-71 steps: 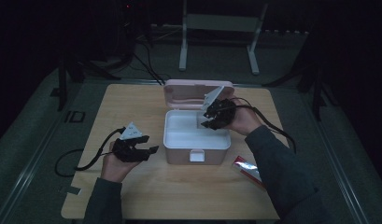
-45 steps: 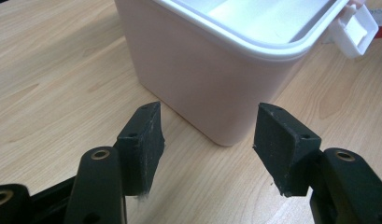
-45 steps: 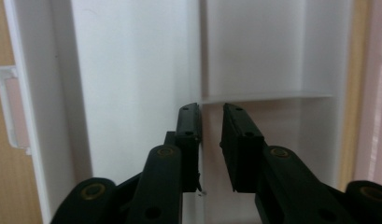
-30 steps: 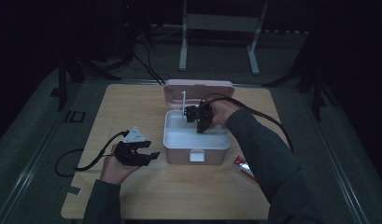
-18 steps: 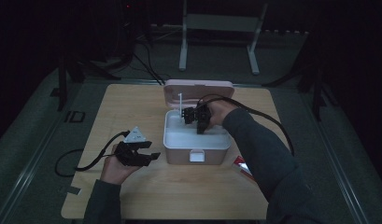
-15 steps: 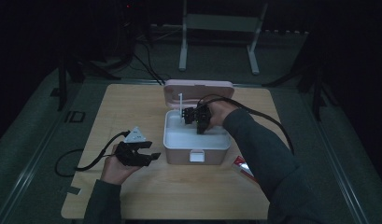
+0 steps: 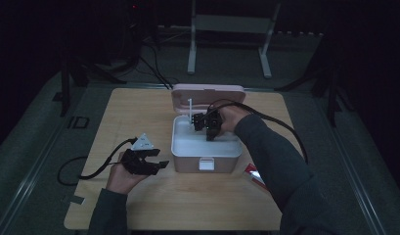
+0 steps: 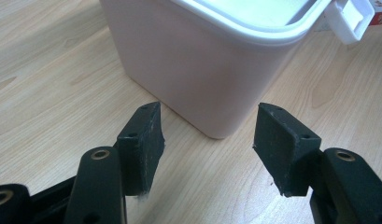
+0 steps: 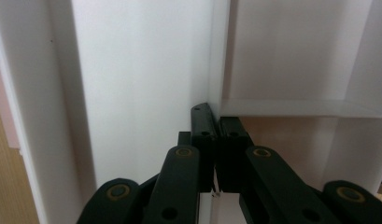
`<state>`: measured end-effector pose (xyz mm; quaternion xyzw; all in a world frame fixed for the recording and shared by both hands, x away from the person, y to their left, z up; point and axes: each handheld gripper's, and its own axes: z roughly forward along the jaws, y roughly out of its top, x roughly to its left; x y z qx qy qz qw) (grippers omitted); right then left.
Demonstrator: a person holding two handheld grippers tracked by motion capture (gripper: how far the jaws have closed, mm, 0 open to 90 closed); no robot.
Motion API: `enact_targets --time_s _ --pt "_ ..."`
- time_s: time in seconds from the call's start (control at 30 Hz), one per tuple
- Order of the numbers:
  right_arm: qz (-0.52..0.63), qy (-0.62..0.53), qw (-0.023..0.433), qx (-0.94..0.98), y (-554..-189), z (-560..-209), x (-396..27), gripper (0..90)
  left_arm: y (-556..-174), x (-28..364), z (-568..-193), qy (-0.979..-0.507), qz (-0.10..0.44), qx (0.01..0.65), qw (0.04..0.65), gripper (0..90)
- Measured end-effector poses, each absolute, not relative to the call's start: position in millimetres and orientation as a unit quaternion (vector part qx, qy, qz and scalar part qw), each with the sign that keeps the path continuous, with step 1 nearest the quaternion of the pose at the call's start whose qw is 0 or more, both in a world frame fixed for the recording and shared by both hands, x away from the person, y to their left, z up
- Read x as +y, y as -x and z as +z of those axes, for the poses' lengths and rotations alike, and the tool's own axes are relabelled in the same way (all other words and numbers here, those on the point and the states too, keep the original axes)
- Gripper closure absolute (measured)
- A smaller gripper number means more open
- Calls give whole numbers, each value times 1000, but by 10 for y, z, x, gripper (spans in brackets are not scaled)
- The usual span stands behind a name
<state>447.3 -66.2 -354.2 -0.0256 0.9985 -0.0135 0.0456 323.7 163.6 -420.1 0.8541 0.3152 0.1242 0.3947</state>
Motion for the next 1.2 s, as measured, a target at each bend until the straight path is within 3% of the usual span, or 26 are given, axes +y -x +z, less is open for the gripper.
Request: enact_targets --time_s 1.2 --pt "24 25 51 998 -4396 -3202 -841 898 -3223 1645 -4195 -853 123 314 398 417"
